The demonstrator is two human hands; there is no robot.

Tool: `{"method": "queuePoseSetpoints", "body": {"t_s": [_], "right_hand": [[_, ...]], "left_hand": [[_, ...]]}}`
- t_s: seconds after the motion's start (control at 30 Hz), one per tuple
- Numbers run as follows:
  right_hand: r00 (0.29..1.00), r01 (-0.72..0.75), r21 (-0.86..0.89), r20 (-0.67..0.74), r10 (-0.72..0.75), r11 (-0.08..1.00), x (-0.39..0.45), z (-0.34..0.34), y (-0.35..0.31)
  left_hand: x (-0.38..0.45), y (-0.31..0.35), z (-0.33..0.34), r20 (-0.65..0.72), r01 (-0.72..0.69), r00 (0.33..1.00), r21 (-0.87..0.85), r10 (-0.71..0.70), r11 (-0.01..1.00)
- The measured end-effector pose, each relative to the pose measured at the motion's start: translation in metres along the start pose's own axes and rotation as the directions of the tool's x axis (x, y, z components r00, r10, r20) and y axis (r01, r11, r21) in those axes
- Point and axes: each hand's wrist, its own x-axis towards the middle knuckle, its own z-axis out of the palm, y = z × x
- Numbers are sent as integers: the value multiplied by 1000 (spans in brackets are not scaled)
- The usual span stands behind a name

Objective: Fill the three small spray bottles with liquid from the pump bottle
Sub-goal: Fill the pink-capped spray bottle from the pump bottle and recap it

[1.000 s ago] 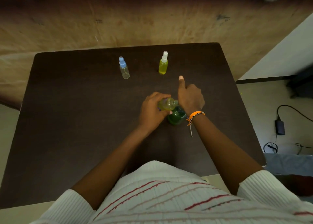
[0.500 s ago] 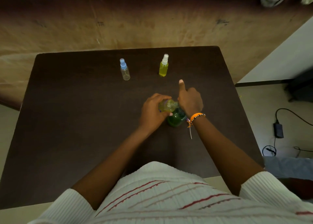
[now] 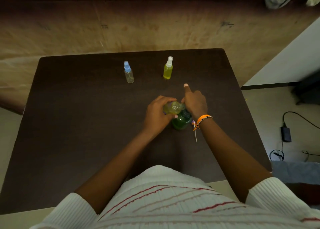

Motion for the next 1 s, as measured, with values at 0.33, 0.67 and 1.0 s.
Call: {"method": "queuePoseSetpoints", "body": {"t_s": [0.33,0.67,1.0], "right_hand": [[999,29,-64,-29,-31,998,-2,-2,-3],[999,22,-62,36,-20,998,-4,-8,-8],[998,53,27,23,-54,998,-3,-8,-10]], "left_hand": [[0,0,0,3,-7,1000,9,7,1000],[1,0,-1,13,-11,1000,9,11,1000],[1,-1,-2,-5,-10,1000,13,10,1000]]}}
